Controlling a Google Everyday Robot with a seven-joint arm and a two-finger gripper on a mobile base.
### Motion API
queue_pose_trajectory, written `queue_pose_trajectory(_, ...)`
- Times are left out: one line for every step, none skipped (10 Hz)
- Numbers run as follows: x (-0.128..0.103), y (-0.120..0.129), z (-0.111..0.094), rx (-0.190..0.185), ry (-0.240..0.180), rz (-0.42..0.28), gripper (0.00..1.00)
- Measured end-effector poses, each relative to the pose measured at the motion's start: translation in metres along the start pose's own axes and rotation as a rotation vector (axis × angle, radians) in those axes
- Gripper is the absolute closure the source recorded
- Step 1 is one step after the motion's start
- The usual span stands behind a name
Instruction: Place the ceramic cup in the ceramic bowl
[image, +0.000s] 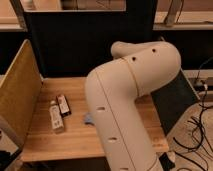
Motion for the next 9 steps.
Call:
queue_pose_trajectory(-0.0017, 0.0004, 0.0013, -0.006, -0.001, -0.002, 0.97)
queue_pose_trajectory(-0.001, 0.0009, 0.0012, -0.008, 0.001, -0.002, 0.93)
queue_pose_trajectory(-0.001, 0.0008, 0.0013, -0.008, 0.001, -0.002, 0.9)
queue_pose_trajectory(-0.001, 0.0008, 0.0014, -0.008, 0.001, -0.002, 0.82)
queue_pose_trajectory(-0.0011, 0.0008, 0.0013, -0.007, 0.001, -0.002, 0.7)
queue_pose_trajectory(-0.0011, 0.0007, 0.0014, -0.007, 0.001, -0.002, 0.62)
queue_pose_trajectory(-0.0012, 0.0007, 0.0014, -0.007, 0.001, -0.002, 0.51)
queue_pose_trajectory(-0.0013, 0.0006, 0.0014, -0.007, 0.0, -0.002, 0.39)
queue_pose_trajectory(-0.0012, 0.0006, 0.0014, -0.007, 0.0, -0.002, 0.31)
